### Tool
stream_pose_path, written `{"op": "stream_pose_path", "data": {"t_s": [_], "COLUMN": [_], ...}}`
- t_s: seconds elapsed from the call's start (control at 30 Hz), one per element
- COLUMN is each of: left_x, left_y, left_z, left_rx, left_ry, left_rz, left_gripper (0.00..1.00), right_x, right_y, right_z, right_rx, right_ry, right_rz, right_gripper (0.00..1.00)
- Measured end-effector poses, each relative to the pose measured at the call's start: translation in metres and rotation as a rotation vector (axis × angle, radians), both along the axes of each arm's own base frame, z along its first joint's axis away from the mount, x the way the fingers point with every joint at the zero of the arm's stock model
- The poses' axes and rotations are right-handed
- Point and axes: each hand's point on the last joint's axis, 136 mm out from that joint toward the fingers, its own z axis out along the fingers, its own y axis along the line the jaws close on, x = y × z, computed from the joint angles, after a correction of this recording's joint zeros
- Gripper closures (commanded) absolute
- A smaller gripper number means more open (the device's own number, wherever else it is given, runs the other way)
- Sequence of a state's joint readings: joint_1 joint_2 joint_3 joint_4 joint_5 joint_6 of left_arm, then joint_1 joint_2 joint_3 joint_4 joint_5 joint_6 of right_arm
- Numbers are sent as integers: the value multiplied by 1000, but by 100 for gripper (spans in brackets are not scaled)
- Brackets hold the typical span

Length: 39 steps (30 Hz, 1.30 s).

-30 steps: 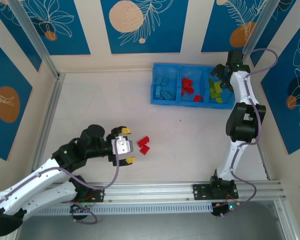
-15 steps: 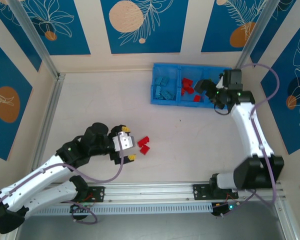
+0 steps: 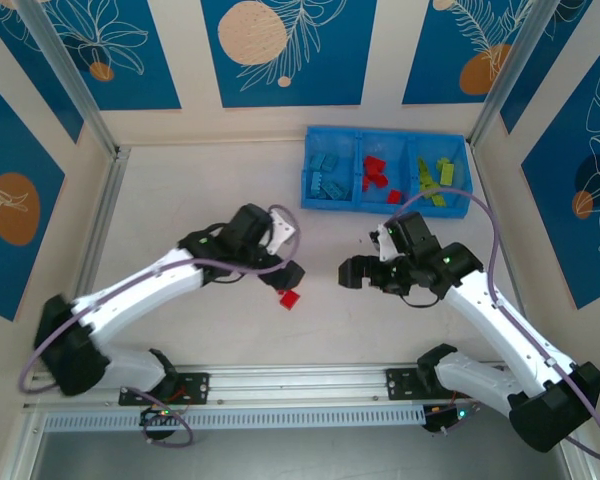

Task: Sort the legos into containers by color

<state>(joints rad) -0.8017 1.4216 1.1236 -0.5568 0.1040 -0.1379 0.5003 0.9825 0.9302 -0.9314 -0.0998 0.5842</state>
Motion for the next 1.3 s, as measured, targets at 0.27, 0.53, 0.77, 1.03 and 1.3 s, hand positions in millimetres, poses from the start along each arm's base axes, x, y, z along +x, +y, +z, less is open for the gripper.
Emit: {"op": "stream_pose_path", "data": {"t_s": [0.27, 0.53, 0.77, 1.03, 1.3], "left_x": [10, 18, 23, 53, 149], "left_y": [-8, -14, -16, -88, -168], "left_z": [-101, -128, -131, -25, 109], "left_rx": [187, 220, 229, -1, -275], "left_ry": [201, 225, 217, 29, -322], "left_rz": [37, 47, 54, -26, -7], "left_gripper": [26, 58, 86, 87, 93], "right_x": [-19, -24, -26, -21, -22], "right_y": [-11, -13, -14, -25, -39], "right_z": [4, 3, 5, 19, 31], "right_rx": [8, 15, 24, 24, 35], "right_ry": [-28, -16, -17, -81, -146], "right_rz": [-19, -34, -46, -131, -215], "right_gripper": [2, 2, 2, 2, 2]}}
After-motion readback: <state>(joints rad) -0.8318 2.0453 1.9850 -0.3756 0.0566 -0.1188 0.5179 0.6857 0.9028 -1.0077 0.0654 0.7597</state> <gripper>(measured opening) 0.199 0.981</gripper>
